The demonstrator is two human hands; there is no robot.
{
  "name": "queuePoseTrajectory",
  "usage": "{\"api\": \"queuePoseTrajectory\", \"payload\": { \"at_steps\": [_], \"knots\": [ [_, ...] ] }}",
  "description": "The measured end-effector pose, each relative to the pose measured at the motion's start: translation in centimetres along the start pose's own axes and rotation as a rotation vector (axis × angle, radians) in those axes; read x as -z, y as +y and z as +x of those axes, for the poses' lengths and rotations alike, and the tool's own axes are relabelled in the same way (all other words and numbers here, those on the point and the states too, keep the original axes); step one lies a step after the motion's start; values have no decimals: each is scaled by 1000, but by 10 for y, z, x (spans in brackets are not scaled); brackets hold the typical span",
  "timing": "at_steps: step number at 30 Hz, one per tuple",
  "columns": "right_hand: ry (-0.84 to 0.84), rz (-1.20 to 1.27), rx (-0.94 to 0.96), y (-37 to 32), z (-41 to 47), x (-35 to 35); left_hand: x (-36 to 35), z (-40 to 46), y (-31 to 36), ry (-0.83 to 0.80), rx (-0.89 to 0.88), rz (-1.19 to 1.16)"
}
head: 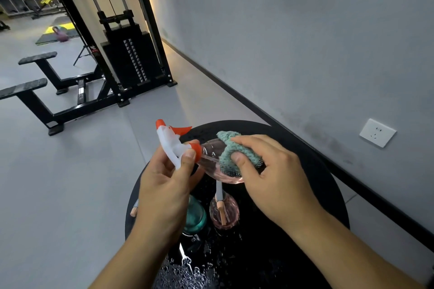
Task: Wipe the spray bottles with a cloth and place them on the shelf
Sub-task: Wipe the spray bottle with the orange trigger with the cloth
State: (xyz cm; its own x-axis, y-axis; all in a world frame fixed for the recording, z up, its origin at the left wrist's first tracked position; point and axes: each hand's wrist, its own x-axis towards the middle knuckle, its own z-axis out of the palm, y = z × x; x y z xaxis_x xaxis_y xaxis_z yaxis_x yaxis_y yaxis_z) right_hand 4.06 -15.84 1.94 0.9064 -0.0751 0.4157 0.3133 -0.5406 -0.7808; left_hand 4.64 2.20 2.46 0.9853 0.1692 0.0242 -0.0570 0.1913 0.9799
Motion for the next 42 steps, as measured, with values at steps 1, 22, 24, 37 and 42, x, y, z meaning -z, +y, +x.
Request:
{"api": "queuePoseTrajectory", "payload": {
  "at_steps": [1, 22, 24, 37, 42],
  "knots": [
    [22, -2, -25, 2, 2, 1, 1, 1, 1, 3, -6, -4],
    [-109, 84, -48, -1, 4, 6, 8, -3, 6, -77, -177, 97],
    [-74, 92, -85, 2, 5, 8, 10, -2, 6, -60, -175, 64],
    [-110, 138, -85, -5, 0, 7, 9, 0, 3, -34, -111, -3],
    [-139, 109, 9, -10, -3, 1, 6, 1, 4, 57, -10, -107]
  ]
}}
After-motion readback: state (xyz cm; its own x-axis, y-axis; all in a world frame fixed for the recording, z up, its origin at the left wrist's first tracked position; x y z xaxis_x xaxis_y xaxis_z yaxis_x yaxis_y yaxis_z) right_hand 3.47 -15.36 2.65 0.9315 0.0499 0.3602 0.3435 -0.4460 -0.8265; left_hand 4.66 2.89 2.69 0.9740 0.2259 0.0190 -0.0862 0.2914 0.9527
